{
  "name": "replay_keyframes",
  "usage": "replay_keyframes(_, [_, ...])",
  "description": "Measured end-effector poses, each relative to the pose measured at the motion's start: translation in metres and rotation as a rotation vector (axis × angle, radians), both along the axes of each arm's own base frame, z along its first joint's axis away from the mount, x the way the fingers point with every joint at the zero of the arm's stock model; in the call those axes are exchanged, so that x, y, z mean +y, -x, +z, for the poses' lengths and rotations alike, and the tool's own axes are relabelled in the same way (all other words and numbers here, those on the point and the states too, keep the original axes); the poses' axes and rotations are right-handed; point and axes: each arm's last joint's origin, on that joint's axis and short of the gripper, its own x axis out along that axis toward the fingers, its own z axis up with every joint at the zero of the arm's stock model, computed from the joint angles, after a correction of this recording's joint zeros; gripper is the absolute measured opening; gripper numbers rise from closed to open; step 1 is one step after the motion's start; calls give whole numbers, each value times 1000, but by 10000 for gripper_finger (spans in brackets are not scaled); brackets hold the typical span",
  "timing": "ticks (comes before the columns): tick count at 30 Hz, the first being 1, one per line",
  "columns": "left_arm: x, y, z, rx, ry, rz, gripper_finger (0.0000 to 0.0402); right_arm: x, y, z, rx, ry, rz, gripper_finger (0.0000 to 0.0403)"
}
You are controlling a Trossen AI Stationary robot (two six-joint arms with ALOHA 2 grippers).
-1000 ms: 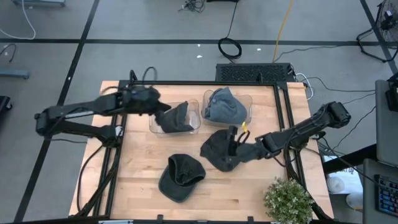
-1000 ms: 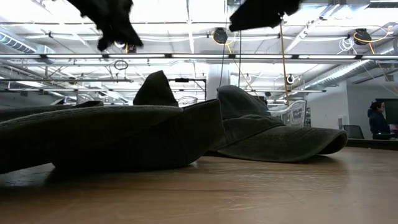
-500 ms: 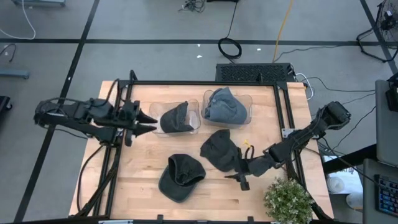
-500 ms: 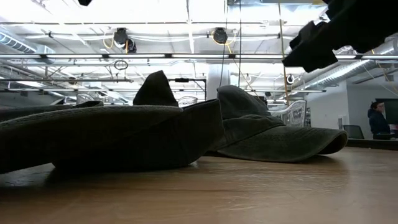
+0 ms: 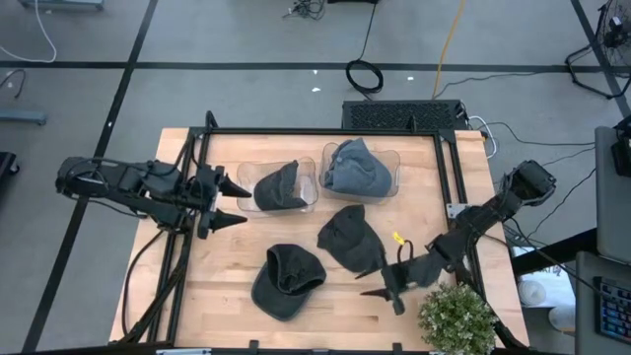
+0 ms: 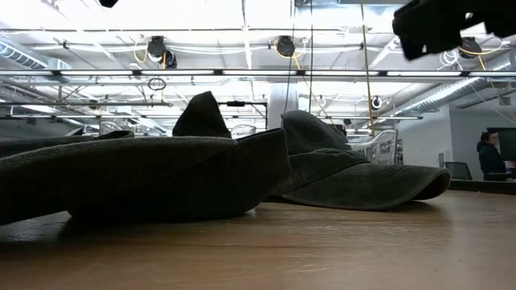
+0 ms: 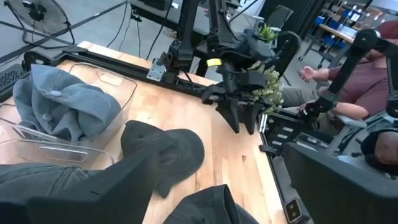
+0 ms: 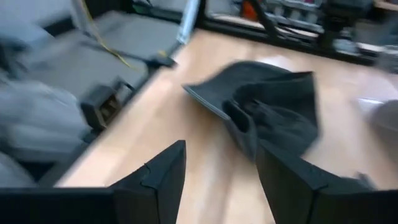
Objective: Pick & Place hat
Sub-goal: Put the top black cap into the left transparent bin
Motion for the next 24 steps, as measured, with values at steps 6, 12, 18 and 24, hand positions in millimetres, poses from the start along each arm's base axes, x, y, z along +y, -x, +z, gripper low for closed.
replay_keyframes(6, [0, 0, 0, 0, 16, 4, 380, 20, 1, 26, 92, 186, -142, 180])
replay_keyframes(12, [0, 0, 0, 0, 21, 5, 383, 25, 12, 30, 224, 186, -220, 180])
replay_keyframes(18, [0, 0, 0, 0, 21, 5, 372, 21, 20, 6, 383, 220, -312, 180])
replay_keyframes(24, [0, 0, 0, 0, 21, 5, 374, 23, 17, -19, 478, 288, -335, 180])
